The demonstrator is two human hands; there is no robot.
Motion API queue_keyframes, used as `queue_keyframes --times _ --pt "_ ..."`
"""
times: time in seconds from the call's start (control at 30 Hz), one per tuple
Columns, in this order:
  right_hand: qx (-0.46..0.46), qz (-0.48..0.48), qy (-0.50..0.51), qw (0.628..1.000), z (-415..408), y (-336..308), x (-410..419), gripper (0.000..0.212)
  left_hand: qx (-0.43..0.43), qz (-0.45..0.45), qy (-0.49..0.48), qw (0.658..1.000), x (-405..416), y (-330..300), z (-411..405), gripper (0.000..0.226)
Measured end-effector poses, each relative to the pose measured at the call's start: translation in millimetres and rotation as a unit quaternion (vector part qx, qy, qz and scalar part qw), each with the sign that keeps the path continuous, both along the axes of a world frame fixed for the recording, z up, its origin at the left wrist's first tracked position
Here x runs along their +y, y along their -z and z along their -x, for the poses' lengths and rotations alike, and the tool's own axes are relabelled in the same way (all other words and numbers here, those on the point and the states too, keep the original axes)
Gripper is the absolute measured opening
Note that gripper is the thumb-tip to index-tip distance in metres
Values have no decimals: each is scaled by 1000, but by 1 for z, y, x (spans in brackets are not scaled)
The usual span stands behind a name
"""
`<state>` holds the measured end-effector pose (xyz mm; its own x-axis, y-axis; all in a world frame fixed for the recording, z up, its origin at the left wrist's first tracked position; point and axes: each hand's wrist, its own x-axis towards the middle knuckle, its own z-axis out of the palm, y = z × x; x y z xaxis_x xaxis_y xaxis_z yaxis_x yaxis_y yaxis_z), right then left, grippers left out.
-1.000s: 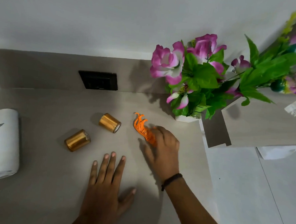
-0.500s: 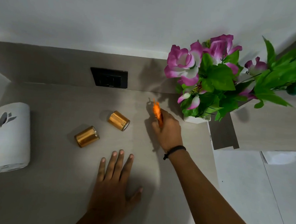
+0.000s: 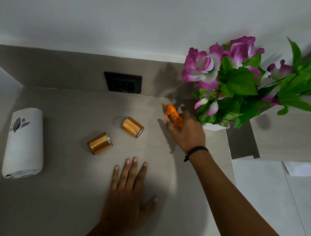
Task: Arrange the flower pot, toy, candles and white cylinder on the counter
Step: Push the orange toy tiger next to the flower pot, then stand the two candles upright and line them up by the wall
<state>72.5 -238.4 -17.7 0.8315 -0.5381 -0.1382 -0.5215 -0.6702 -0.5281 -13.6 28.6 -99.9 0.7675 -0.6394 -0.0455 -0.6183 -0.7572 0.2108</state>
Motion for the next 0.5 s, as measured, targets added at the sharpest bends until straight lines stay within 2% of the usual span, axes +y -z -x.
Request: queue_keyframes --times 0.07,0.13,0.17,0.23,0.33,0.43,0.5 --pt "-9 75 27 997 14 -9 9 88 10 26 -6 1000 1 -5 0 103" --pt "-71 156 13 985 28 -17 29 75 30 103 -30 994 7 -13 -4 98" --pt "-104 161 -17 981 29 -20 43 67 39 151 -52 986 12 -19 -10 92" --pt "-109 103 -104 983 21 -22 71 59 35 212 -112 970 22 -34 -34 82" --pt "-7 0 -184 983 -12 -25 106 63 3 165 -169 972 42 -61 -88 79" --pt "69 -9 -195 978 -42 -22 119 68 41 57 -155 985 49 -79 -138 77" --pt "114 12 -202 973 -56 -17 120 61 86 11 -147 985 46 -84 -158 72"
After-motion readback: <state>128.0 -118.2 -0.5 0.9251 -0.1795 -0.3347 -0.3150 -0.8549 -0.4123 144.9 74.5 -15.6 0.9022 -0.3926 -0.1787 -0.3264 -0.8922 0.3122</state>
